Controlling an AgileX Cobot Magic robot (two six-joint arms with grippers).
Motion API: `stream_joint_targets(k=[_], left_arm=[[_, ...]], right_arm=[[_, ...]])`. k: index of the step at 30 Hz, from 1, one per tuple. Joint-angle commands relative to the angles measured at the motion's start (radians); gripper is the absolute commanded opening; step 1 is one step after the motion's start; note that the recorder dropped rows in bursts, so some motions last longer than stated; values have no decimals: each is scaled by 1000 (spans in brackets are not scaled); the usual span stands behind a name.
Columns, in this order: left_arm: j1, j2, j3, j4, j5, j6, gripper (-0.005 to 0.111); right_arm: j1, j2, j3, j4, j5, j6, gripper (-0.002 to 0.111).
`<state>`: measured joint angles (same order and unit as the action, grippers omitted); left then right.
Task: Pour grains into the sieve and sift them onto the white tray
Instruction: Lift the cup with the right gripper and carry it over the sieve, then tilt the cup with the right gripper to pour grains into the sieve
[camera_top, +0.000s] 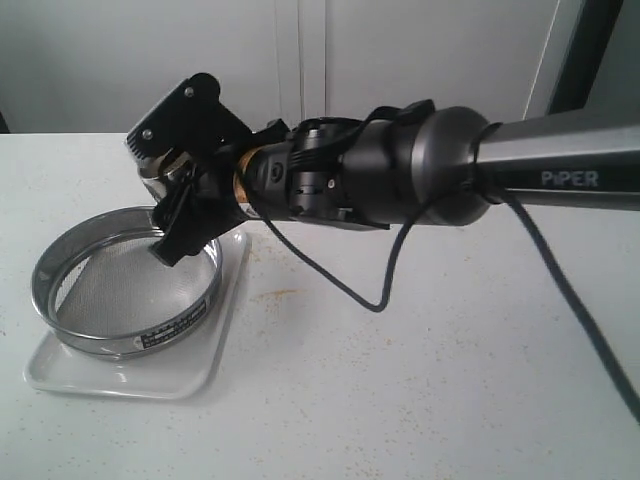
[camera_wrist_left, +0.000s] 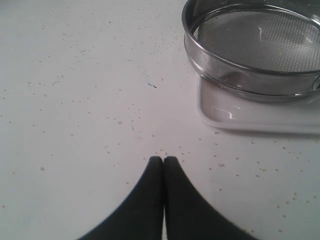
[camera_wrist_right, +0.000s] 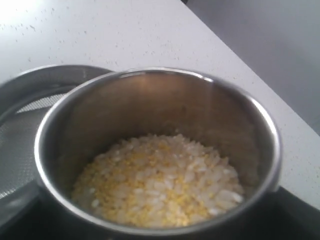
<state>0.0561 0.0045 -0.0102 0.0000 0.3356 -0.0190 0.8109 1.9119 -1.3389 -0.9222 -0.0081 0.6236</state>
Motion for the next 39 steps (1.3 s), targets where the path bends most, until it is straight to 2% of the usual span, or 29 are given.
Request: stream_joint_targets(k=[1,13,18,26,30,39], left_arm=[[2,-5,10,-6,13,-2,0],[2,-5,10,-6,13,-2,0],[2,-5,10,-6,13,-2,0],[2,-5,10,-6,13,-2,0],[2,-5,10,-6,13,-2,0],[2,-5,10,-6,13,-2,0]], right_arm=[[41,35,-61,5,84,-62,0],[89,160,-245,-3,392,-205,0],[92,202,-306,-6,435,-230,0],[135,272,-411,-6,605,-352,0],[155,291,-440,-6,623,-390,0],[166,336,-515,-1,752,-401,0]])
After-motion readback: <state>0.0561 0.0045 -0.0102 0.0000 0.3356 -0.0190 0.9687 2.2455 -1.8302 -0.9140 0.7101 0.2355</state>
